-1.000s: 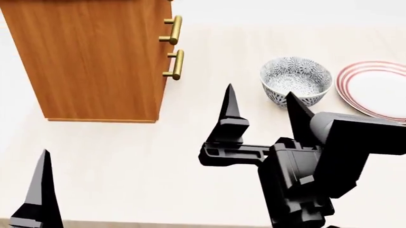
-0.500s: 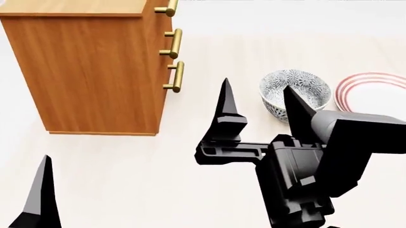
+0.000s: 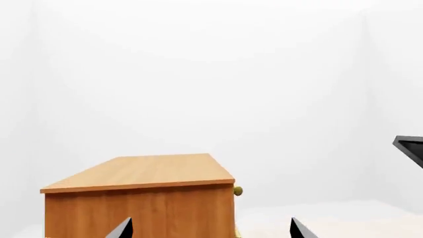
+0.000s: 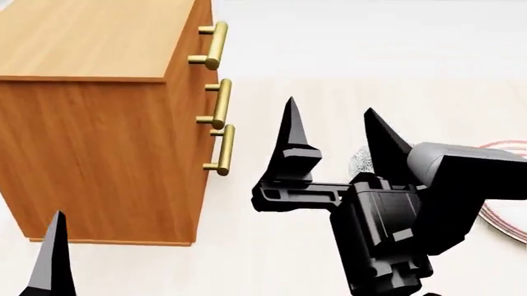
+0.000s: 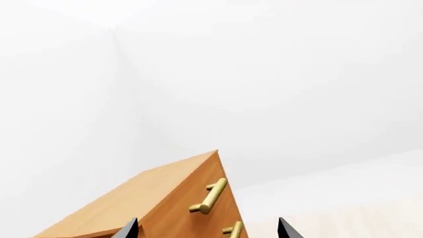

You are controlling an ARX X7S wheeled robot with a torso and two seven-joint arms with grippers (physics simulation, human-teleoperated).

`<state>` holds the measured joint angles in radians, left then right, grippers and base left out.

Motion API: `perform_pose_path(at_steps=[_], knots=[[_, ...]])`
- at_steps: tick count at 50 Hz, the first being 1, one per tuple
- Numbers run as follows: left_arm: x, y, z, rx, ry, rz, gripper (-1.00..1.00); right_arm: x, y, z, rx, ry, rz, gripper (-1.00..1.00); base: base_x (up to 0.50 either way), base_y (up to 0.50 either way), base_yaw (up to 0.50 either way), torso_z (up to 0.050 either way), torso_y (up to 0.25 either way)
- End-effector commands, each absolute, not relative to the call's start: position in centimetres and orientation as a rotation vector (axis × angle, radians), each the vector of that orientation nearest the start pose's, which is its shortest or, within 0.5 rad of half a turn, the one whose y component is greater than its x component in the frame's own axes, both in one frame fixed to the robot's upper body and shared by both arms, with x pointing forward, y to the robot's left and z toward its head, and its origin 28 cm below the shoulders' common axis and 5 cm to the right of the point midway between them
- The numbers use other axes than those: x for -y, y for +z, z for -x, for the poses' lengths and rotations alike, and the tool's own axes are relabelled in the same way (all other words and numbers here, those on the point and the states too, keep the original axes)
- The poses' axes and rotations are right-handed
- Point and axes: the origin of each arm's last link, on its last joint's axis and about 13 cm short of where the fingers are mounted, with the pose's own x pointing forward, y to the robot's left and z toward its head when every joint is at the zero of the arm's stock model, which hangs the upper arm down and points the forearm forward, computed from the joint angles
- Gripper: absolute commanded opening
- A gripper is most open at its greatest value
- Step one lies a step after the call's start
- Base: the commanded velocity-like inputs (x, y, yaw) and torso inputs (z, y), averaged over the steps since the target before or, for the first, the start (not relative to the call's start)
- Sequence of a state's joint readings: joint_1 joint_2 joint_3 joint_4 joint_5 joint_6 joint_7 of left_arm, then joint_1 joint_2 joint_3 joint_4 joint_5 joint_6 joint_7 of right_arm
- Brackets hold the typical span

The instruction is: Open the top drawer of the cabinet.

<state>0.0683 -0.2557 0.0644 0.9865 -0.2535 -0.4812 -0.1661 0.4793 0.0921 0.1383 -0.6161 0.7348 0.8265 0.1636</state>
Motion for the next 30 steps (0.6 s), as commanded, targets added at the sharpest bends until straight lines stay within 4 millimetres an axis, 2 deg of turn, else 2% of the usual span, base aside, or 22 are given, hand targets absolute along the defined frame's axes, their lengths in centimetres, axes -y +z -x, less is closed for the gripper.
perform_pose_path(at_steps=[1,9,21,30], knots=[[-20.98,16.27,-14.75,0.399,-0.128,0.006,1.0,9.65,20.19,-24.63,0.243,0.277,-0.439,1.0,0.38,0.15,0.0,0.0,0.0],[-20.98,16.31,-14.41,0.404,-0.131,0.006,1.0,9.55,20.15,-24.68,0.233,0.27,-0.439,1.0,0.27,0.49,0.0,0.0,0.0],[-20.93,16.3,-14.21,0.408,-0.138,0.007,1.0,9.62,20.26,-24.74,0.232,0.272,-0.478,1.0,0.01,0.03,0.0,0.0,0.0],[-20.92,16.23,-14.05,0.413,-0.139,0.003,1.0,9.63,20.09,-24.92,0.228,0.264,-0.481,1.0,0.41,0.23,0.0,0.0,0.0]])
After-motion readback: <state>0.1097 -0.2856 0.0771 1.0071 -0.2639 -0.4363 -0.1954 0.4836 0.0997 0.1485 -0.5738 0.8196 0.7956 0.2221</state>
